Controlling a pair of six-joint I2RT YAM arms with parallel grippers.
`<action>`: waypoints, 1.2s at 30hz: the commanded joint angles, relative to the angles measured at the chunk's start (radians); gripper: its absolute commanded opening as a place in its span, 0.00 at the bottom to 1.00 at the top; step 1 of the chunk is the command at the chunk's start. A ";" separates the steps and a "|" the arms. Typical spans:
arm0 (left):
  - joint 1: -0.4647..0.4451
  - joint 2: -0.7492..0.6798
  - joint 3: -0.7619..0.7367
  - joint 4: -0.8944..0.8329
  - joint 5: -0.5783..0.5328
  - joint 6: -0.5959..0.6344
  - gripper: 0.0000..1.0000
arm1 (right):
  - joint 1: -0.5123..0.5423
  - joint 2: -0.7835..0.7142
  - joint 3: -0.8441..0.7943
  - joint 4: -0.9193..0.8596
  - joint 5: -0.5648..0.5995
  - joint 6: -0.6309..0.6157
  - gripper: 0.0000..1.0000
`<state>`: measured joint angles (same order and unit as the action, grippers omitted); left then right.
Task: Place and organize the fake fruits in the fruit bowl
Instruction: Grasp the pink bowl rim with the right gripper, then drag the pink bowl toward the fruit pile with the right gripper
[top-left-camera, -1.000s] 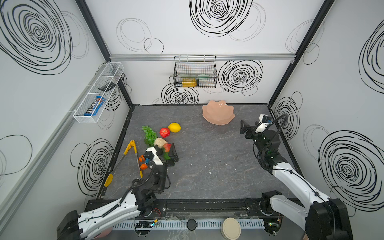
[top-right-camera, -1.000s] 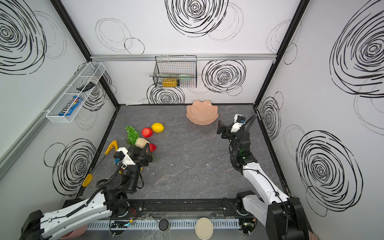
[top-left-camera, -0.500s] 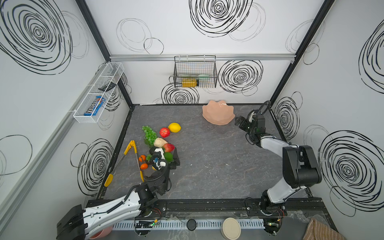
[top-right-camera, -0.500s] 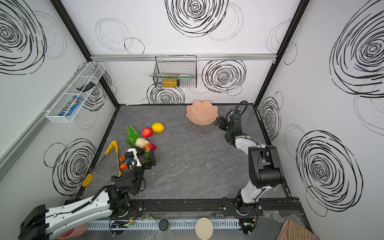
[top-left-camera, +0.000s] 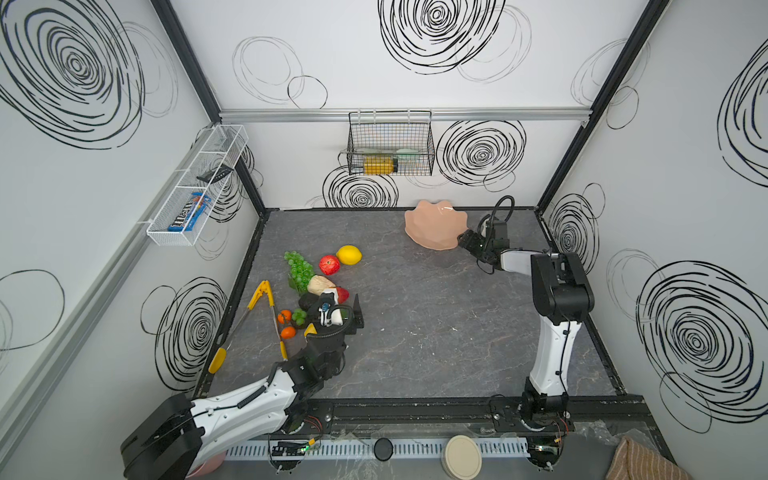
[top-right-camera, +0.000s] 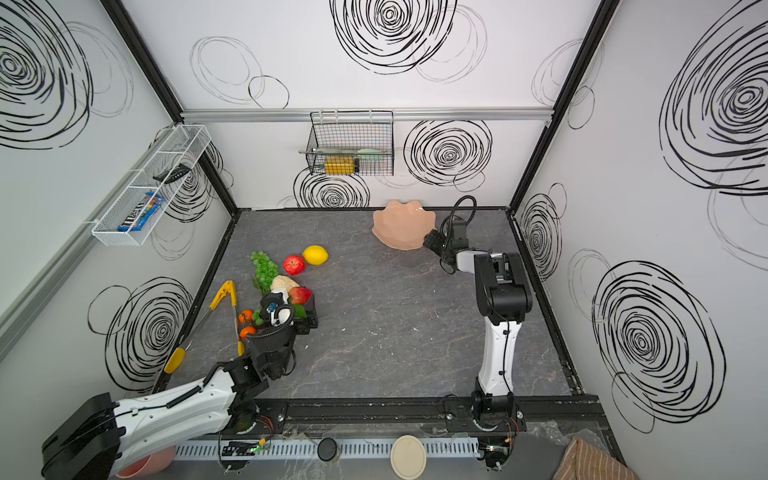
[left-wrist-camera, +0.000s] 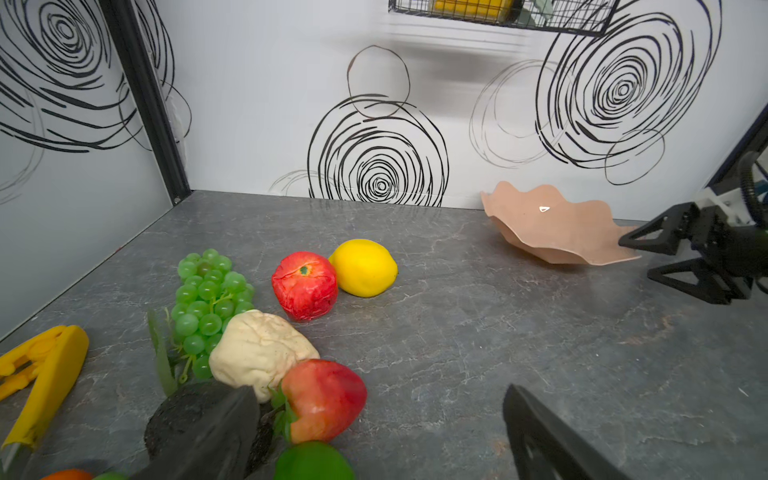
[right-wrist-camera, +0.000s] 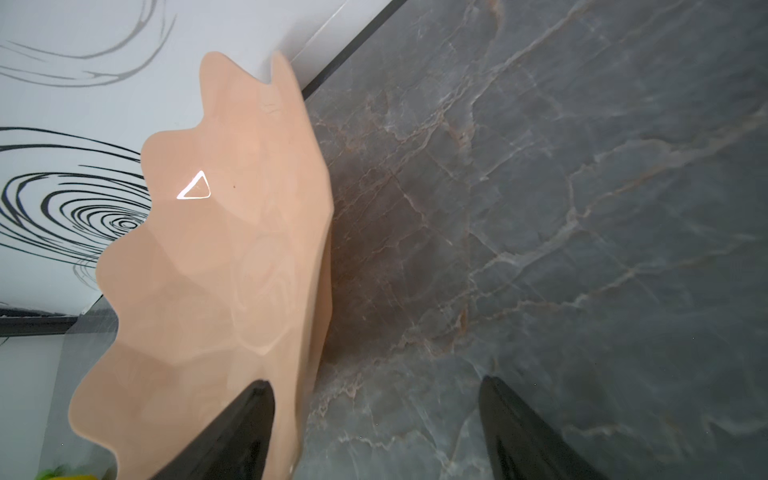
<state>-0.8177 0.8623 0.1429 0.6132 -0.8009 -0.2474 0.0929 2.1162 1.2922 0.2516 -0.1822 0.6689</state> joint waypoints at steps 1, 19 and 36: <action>0.005 0.019 0.034 0.019 0.020 -0.003 0.96 | -0.007 0.040 0.076 -0.057 -0.018 -0.013 0.74; 0.020 -0.014 0.031 -0.006 0.072 -0.027 0.96 | 0.023 -0.018 0.026 -0.062 -0.076 -0.047 0.13; 0.016 -0.209 -0.007 -0.096 0.036 -0.100 0.96 | 0.220 -0.492 -0.492 -0.084 -0.140 -0.090 0.07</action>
<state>-0.8028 0.6815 0.1509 0.5159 -0.7380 -0.3199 0.2966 1.7031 0.8505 0.1802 -0.2859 0.5907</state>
